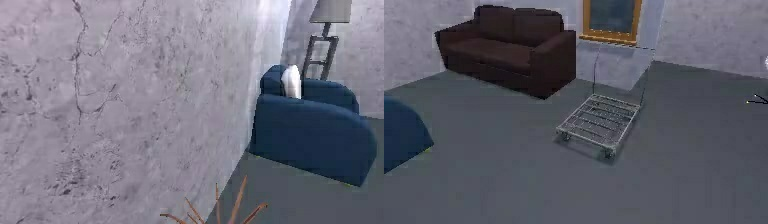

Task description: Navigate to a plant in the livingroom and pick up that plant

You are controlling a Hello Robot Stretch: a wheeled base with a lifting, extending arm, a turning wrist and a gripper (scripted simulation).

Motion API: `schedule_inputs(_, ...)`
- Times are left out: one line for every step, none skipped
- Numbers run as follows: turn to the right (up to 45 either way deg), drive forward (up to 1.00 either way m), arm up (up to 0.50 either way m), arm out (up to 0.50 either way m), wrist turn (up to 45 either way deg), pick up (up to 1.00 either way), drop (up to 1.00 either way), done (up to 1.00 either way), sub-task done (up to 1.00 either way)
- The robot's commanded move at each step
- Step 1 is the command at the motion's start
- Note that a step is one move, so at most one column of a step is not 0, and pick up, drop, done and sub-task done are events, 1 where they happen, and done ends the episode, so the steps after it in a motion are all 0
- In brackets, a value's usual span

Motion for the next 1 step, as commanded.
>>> schedule_inputs(45.0,0.0,0.0,0.0,0.0,0.0,0.0,0.0,0.0)
